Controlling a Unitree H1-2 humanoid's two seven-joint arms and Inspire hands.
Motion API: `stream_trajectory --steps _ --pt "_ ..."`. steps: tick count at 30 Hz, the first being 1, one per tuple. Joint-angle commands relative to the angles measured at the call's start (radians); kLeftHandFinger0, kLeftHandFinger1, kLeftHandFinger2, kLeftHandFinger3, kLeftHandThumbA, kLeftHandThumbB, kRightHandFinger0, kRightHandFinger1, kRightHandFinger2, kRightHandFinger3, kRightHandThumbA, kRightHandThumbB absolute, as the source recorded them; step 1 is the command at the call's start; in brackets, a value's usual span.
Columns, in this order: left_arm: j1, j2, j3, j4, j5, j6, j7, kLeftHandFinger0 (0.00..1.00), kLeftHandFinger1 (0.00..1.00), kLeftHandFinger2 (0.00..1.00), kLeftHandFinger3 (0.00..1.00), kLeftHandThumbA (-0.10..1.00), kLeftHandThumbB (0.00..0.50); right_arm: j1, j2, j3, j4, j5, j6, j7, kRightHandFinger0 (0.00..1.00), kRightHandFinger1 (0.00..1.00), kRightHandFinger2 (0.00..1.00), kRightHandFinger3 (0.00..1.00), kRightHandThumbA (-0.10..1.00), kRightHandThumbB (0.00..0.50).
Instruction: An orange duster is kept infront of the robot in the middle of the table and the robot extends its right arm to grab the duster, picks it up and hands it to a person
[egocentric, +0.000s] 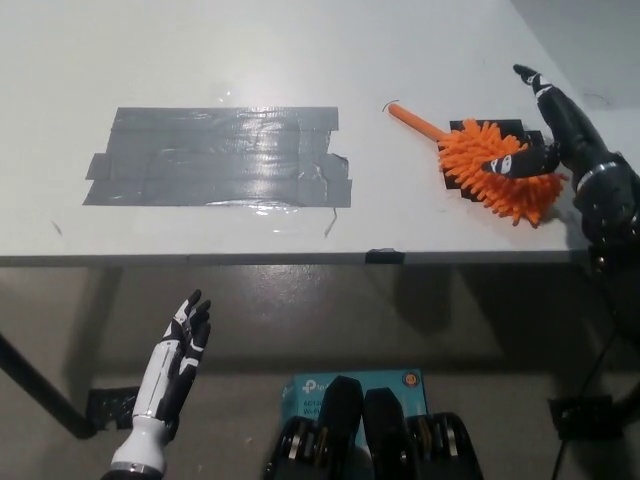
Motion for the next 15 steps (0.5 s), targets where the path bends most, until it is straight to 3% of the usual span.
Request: stream_trajectory --steps 1,5,9,15 --pt "-0.023 0.003 0.003 -0.018 0.004 -0.028 0.016 1.00 1.00 1.00 1.00 0.87 0.100 -0.091 0.008 0.019 0.055 0.008 0.005 0.023 1.00 1.00 1.00 1.00 0.96 0.342" --pt "-0.027 0.004 0.004 -0.013 0.004 -0.024 0.016 1.00 1.00 1.00 1.00 0.87 0.126 -0.130 0.018 0.057 0.157 -0.008 0.011 0.042 1.00 1.00 1.00 1.00 1.00 0.357" --pt "-0.026 0.005 0.002 -0.010 0.006 -0.028 0.016 1.00 1.00 1.00 1.00 0.87 0.119 -0.159 0.031 0.070 0.277 -0.001 -0.024 0.023 1.00 1.00 1.00 1.00 1.00 0.344" --pt "-0.028 0.006 0.002 -0.010 0.003 -0.027 0.012 1.00 1.00 1.00 1.00 0.87 0.117 -0.196 0.041 0.070 0.420 0.016 -0.077 -0.006 1.00 1.00 1.00 1.00 1.00 0.367"
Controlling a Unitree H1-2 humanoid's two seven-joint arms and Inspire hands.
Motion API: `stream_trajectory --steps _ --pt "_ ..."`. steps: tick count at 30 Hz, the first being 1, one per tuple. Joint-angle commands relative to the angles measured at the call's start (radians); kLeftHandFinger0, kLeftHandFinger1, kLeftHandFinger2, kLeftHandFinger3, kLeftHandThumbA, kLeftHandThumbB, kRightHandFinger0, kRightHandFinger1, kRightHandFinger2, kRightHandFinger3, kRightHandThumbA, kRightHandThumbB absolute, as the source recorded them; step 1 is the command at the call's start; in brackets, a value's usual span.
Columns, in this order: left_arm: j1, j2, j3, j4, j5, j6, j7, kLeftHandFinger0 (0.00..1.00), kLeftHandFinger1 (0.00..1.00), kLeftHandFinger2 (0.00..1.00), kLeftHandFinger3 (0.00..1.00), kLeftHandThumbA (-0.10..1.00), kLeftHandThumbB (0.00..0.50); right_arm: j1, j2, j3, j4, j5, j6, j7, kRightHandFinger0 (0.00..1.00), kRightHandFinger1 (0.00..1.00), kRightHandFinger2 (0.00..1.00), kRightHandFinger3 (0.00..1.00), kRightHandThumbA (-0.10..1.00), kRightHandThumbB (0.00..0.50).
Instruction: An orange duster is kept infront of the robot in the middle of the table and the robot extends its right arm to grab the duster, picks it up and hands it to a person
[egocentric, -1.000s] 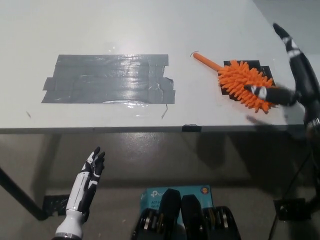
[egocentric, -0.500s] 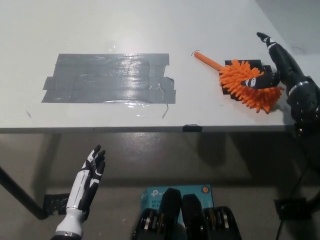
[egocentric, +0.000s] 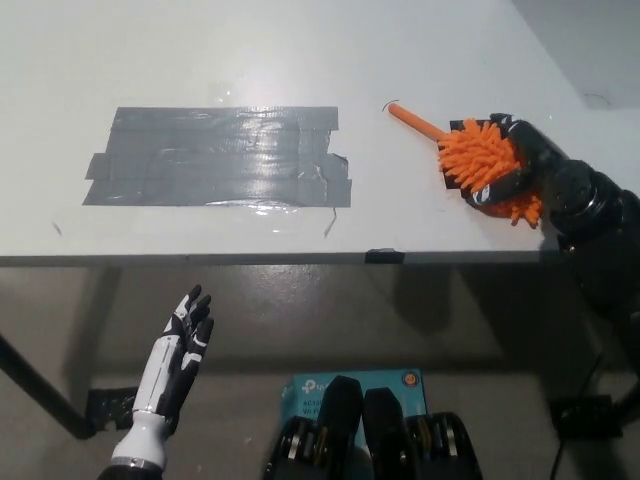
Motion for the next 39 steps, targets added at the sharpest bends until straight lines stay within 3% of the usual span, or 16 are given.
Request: stream_trajectory --steps 1,8,10,11,12,13,14,16,18,21,26,27,31,35,37,39 --pt "-0.018 0.005 0.002 -0.013 0.001 -0.023 0.012 1.00 1.00 1.00 1.00 0.87 0.119 -0.074 0.004 0.004 0.071 0.015 -0.064 -0.017 1.00 1.00 1.00 1.00 1.00 0.365" --pt "-0.017 0.005 0.004 -0.023 -0.004 -0.016 0.009 1.00 1.00 1.00 1.00 0.87 0.115 -0.110 0.006 0.041 0.161 -0.011 -0.052 0.012 1.00 1.00 1.00 1.00 1.00 0.405" --pt "-0.018 0.006 0.003 -0.021 -0.004 -0.017 0.008 1.00 1.00 1.00 1.00 0.87 0.115 -0.116 0.007 0.025 0.175 0.018 -0.046 0.030 1.00 1.00 1.00 1.00 1.00 0.381" --pt "-0.020 0.006 0.004 -0.021 -0.002 -0.017 0.010 1.00 1.00 1.00 1.00 0.87 0.115 -0.112 0.008 -0.006 0.175 0.054 -0.046 0.033 1.00 1.00 1.00 1.00 0.88 0.232" --pt "-0.021 0.006 0.004 -0.022 0.000 -0.017 0.011 1.00 1.00 1.00 1.00 0.87 0.115 -0.112 0.009 -0.020 0.176 0.066 -0.045 0.026 0.94 0.96 1.00 1.00 0.85 0.271" --pt "-0.022 0.008 0.003 -0.018 0.002 -0.025 0.011 1.00 1.00 1.00 1.00 0.87 0.109 -0.113 0.008 -0.021 0.182 0.067 -0.052 0.025 0.42 0.47 0.64 0.79 0.65 0.223" --pt "-0.023 0.008 0.003 -0.015 0.000 -0.028 0.010 1.00 1.00 1.00 1.00 0.87 0.109 -0.112 0.006 -0.012 0.190 0.057 -0.069 0.027 0.09 0.30 0.53 0.58 0.18 0.208" --pt "-0.028 0.009 0.002 -0.016 0.002 -0.029 0.010 1.00 1.00 1.00 1.00 0.87 0.107 -0.109 0.002 0.012 0.183 0.030 -0.086 0.016 0.53 0.84 0.84 0.52 -0.09 0.284" --pt "-0.029 0.008 0.002 -0.017 0.001 -0.024 0.010 1.00 1.00 1.00 1.00 0.87 0.118 -0.103 0.006 0.013 0.191 0.033 -0.104 0.003 0.67 0.77 0.69 0.60 -0.10 0.273" --pt "-0.034 0.010 0.003 -0.014 0.003 -0.025 0.010 1.00 1.00 1.00 1.00 0.87 0.115 -0.096 0.008 0.017 0.186 0.029 -0.115 -0.012 1.00 1.00 0.82 0.63 -0.10 0.232" --pt "-0.039 0.012 0.004 -0.018 -0.003 -0.017 0.005 1.00 1.00 1.00 1.00 0.87 0.114 -0.091 0.007 0.026 0.164 0.022 -0.126 -0.034 1.00 1.00 0.85 0.72 -0.10 0.239" --pt "-0.038 0.012 0.004 -0.020 -0.004 -0.014 0.004 1.00 1.00 1.00 1.00 0.87 0.113 -0.087 0.006 0.025 0.148 0.022 -0.121 -0.037 0.69 0.74 0.67 0.69 -0.10 0.244" --pt "-0.038 0.014 0.003 -0.021 -0.001 -0.014 0.004 1.00 1.00 1.00 1.00 0.87 0.103 -0.079 0.002 0.020 0.129 0.028 -0.128 -0.041 0.27 0.40 0.40 0.72 -0.10 0.212" --pt "-0.042 0.014 0.004 -0.023 -0.006 -0.008 0.001 1.00 1.00 1.00 1.00 0.86 0.104 -0.079 -0.002 0.015 0.125 0.039 -0.129 -0.029 0.63 0.69 0.59 0.79 -0.10 0.239" --pt "-0.046 0.014 0.004 -0.020 -0.012 -0.009 -0.002 1.00 1.00 1.00 1.00 0.86 0.099 -0.077 -0.005 -0.007 0.122 0.067 -0.139 -0.011 0.50 0.58 0.52 0.80 -0.10 0.233" --pt "-0.046 0.015 0.005 -0.019 -0.009 -0.008 0.000 1.00 1.00 1.00 1.00 0.85 0.094 -0.076 -0.006 -0.042 0.137 0.112 -0.172 0.018 0.09 0.30 0.46 0.89 -0.10 0.208"
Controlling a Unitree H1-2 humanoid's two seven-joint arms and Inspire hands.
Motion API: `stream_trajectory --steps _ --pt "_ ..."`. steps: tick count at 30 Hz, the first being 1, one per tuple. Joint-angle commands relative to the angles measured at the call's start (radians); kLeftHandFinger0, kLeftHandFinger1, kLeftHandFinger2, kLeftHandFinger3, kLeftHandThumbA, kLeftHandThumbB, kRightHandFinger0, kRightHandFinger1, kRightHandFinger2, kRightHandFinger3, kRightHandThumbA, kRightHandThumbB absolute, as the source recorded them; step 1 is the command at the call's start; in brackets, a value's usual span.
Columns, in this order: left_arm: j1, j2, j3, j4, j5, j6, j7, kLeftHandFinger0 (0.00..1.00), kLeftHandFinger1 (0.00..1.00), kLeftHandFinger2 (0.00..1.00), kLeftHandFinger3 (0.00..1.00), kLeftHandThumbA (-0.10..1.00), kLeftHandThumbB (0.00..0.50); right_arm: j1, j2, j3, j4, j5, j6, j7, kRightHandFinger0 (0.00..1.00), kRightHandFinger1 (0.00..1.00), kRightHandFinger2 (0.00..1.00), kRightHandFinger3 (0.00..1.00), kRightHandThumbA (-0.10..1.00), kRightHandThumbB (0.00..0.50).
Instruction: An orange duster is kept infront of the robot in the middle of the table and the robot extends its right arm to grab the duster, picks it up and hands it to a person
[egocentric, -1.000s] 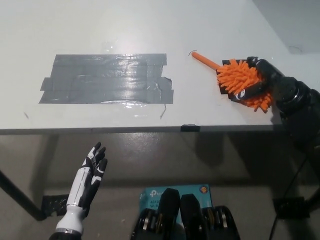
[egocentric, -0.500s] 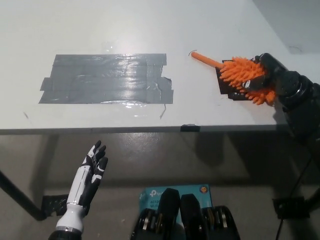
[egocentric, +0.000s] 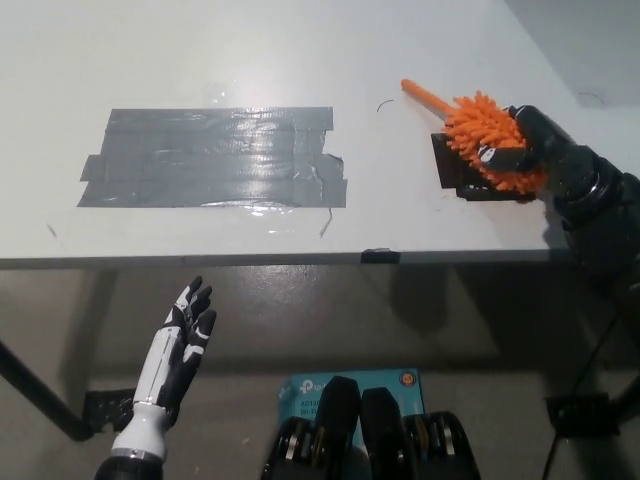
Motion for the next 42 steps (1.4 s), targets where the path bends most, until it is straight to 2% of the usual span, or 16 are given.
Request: stream_trajectory --steps 1,2,3,6,7,9,11,12,14,18,20,23,25,34,38,42 --pt "-0.026 0.012 0.005 -0.021 -0.010 -0.006 0.002 1.00 1.00 1.00 1.00 0.85 0.093 -0.010 -0.005 -0.057 -0.011 0.101 -0.053 0.074 0.04 0.30 0.57 0.95 -0.10 0.192" --pt "-0.026 0.012 0.005 -0.024 -0.009 -0.005 0.002 1.00 1.00 1.00 1.00 0.86 0.085 -0.005 -0.004 -0.088 -0.026 0.135 -0.047 0.096 0.01 0.33 0.69 0.99 -0.10 0.189" --pt "-0.026 0.012 0.005 -0.025 -0.007 -0.006 0.004 1.00 1.00 1.00 1.00 0.86 0.081 0.002 -0.004 -0.131 -0.050 0.183 -0.039 0.127 0.00 0.38 0.88 1.00 -0.10 0.181" --pt "-0.025 0.012 0.005 -0.026 -0.007 -0.005 0.003 1.00 1.00 1.00 1.00 0.85 0.080 0.009 0.000 -0.202 -0.081 0.245 -0.026 0.152 0.00 0.48 0.94 1.00 -0.10 0.191" --pt "-0.032 0.013 0.005 -0.024 -0.005 0.000 0.004 1.00 1.00 1.00 1.00 0.86 0.086 0.006 0.008 -0.257 -0.093 0.293 -0.008 0.162 0.00 0.53 0.99 1.00 -0.10 0.200" --pt "-0.031 0.014 0.007 -0.024 -0.010 0.001 0.002 1.00 1.00 1.00 1.00 0.87 0.095 0.009 0.030 -0.364 -0.124 0.408 0.054 0.199 0.00 0.53 1.00 1.00 -0.10 0.192" --pt "-0.030 0.014 0.007 -0.024 -0.012 -0.003 0.001 1.00 1.00 1.00 1.00 0.87 0.088 0.014 0.051 -0.455 -0.154 0.497 0.101 0.226 0.00 0.51 0.97 1.00 -0.10 0.202" --pt "-0.030 0.014 0.006 -0.025 -0.009 -0.002 0.002 1.00 1.00 1.00 1.00 0.87 0.093 0.024 0.069 -0.516 -0.199 0.564 0.149 0.252 0.00 0.51 0.90 1.00 -0.10 0.186" --pt "-0.029 0.014 0.006 -0.025 -0.010 -0.002 0.001 1.00 1.00 1.00 1.00 0.87 0.096 0.029 0.082 -0.562 -0.226 0.623 0.188 0.286 0.00 0.52 0.86 1.00 -0.10 0.137" --pt "-0.031 0.014 0.007 -0.018 -0.014 -0.005 0.000 1.00 1.00 1.00 1.00 0.88 0.091 0.048 0.118 -0.637 -0.305 0.705 0.266 0.328 0.05 0.50 0.84 1.00 -0.10 0.138" --pt "-0.035 0.015 0.008 -0.015 -0.014 -0.009 0.001 1.00 1.00 1.00 1.00 0.87 0.084 0.055 0.133 -0.649 -0.345 0.729 0.290 0.346 0.05 0.49 0.83 1.00 -0.10 0.119" --pt "-0.035 0.016 0.007 -0.017 -0.010 -0.009 0.002 1.00 1.00 1.00 1.00 0.88 0.091 0.069 0.151 -0.654 -0.394 0.741 0.315 0.352 0.06 0.49 0.81 1.00 -0.10 0.150" --pt "-0.035 0.017 0.007 -0.015 -0.010 -0.010 0.002 1.00 1.00 1.00 1.00 0.88 0.094 0.079 0.167 -0.655 -0.427 0.771 0.323 0.351 0.03 0.48 0.82 1.00 -0.10 0.160" --pt "-0.038 0.018 0.007 -0.013 -0.004 -0.007 0.005 1.00 1.00 1.00 1.00 0.90 0.083 0.102 0.204 -0.635 -0.481 0.876 0.323 0.377 0.00 0.41 0.80 1.00 -0.10 0.090" --pt "-0.038 0.017 0.008 -0.012 -0.005 -0.010 0.006 1.00 1.00 1.00 1.00 0.91 0.081 0.116 0.223 -0.625 -0.498 0.942 0.323 0.376 0.00 0.42 0.82 0.99 -0.10 0.101" --pt "-0.037 0.015 0.010 -0.014 -0.009 -0.003 0.006 1.00 1.00 1.00 1.00 0.91 0.079 0.142 0.259 -0.613 -0.538 0.962 0.323 0.338 0.00 0.38 0.75 0.96 -0.10 0.103"
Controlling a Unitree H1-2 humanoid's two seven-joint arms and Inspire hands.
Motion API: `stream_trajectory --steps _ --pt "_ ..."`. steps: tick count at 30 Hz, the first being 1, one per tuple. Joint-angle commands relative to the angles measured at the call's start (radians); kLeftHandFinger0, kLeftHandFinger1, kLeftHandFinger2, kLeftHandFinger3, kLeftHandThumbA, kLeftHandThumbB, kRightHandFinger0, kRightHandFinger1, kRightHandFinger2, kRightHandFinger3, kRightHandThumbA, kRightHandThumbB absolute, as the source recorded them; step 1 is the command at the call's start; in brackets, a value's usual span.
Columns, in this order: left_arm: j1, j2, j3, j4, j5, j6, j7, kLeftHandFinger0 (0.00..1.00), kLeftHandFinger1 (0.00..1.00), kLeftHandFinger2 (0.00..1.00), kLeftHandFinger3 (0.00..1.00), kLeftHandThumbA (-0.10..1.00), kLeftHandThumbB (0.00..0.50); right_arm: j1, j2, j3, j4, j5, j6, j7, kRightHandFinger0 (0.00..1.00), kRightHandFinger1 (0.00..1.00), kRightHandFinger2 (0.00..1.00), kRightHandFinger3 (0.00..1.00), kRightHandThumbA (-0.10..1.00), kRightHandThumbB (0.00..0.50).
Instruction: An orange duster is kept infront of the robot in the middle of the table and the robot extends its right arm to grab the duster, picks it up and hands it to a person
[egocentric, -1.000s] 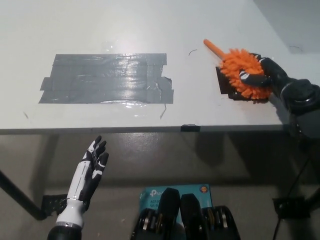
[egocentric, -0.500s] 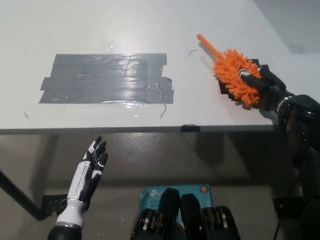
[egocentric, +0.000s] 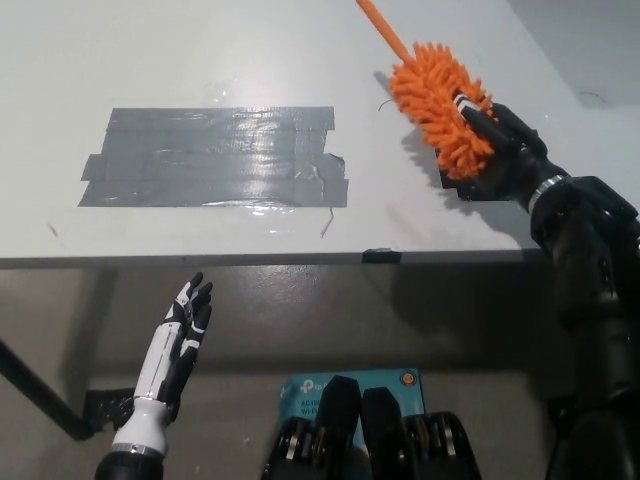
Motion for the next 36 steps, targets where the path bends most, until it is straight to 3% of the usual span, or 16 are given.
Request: stream_trajectory --steps 1,3,5,9,16,35,36 --pt "-0.027 0.015 0.009 -0.014 -0.011 -0.013 0.005 1.00 1.00 1.00 1.00 0.91 0.068 -0.014 0.052 0.003 -0.115 0.253 0.042 0.045 0.00 0.41 0.78 1.00 -0.10 0.117" --pt "-0.025 0.016 0.007 -0.013 -0.008 -0.022 0.004 1.00 1.00 1.00 1.00 0.91 0.060 -0.001 0.061 0.016 -0.121 0.293 0.042 0.007 0.00 0.43 0.80 1.00 -0.10 0.131" --pt "-0.028 0.016 0.009 -0.011 -0.010 -0.019 0.004 1.00 1.00 1.00 1.00 0.91 0.071 0.006 0.075 0.014 -0.111 0.310 0.042 0.003 0.00 0.42 0.79 1.00 -0.10 0.096" --pt "-0.032 0.016 0.009 -0.011 -0.010 -0.015 0.004 1.00 1.00 1.00 1.00 0.92 0.076 0.016 0.089 0.019 -0.101 0.350 0.042 -0.032 0.00 0.40 0.77 1.00 -0.10 0.101" --pt "-0.030 0.017 0.009 -0.020 -0.009 -0.007 0.004 1.00 1.00 1.00 1.00 0.91 0.076 0.047 0.108 0.011 -0.086 0.405 0.042 -0.054 0.00 0.30 0.63 0.97 -0.10 0.116" --pt "-0.040 0.020 0.007 -0.018 -0.010 -0.002 0.002 1.00 1.00 1.00 1.00 0.89 0.076 0.102 0.093 0.065 -0.111 0.506 0.042 -0.135 0.00 0.39 0.78 1.00 -0.10 0.112" --pt "-0.040 0.020 0.008 -0.018 -0.009 -0.001 0.003 1.00 1.00 1.00 1.00 0.89 0.076 0.104 0.093 0.066 -0.117 0.501 0.042 -0.136 0.01 0.39 0.80 1.00 -0.10 0.144"
